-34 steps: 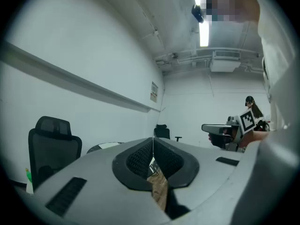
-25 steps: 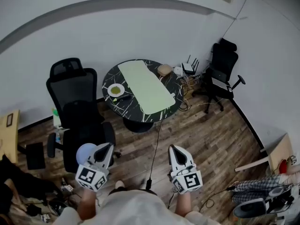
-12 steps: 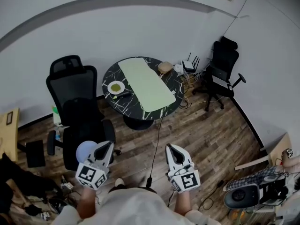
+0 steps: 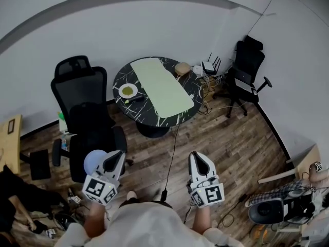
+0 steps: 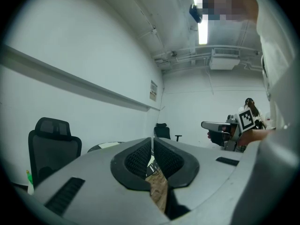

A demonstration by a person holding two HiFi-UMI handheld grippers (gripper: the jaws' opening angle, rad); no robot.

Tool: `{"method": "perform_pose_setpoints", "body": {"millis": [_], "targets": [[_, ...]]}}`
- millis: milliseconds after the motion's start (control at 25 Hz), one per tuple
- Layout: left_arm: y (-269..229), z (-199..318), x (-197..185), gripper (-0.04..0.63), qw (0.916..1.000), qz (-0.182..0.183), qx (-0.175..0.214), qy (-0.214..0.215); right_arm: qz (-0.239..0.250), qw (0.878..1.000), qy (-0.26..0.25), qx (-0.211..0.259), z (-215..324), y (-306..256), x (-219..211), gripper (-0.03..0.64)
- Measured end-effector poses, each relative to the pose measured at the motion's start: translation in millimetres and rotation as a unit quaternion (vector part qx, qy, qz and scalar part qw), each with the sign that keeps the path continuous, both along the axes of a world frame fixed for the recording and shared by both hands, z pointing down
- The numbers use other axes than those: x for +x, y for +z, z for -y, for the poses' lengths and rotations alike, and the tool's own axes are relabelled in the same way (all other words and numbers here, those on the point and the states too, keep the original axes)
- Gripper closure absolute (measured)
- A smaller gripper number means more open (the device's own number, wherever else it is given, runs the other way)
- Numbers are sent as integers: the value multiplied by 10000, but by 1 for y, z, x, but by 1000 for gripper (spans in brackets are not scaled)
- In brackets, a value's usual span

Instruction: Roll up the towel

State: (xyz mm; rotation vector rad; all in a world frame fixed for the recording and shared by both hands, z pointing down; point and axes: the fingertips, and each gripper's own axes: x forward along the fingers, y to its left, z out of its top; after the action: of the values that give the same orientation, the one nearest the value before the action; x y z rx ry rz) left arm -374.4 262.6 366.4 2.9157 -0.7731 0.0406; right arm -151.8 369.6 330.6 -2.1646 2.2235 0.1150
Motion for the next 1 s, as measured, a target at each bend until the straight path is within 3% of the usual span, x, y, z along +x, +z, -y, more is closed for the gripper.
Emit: {"method": "perform_pose_setpoints", "body": {"millis": [120,200,360,600,1000], "targets": [[-4,-3,5,569,9999,-55,58,63,-157,9998,-23,-98,1,3,-1,519],[-5,-4,9,381,9999,-79,56,82,-156,9998,-36,-120,0,3,1,450],[-15,-1,14,314,9997,-175,152,-92,-223,9997,86,-85,-3,-2,13,358],[-13,2,22,288,9993,-179,153,-307,-135,9994,328,4,-14,0,41,327],[-2,-5,76,285,9995,-93,97,-289,-128,9994,233,-228,-22,23,88,327]]}}
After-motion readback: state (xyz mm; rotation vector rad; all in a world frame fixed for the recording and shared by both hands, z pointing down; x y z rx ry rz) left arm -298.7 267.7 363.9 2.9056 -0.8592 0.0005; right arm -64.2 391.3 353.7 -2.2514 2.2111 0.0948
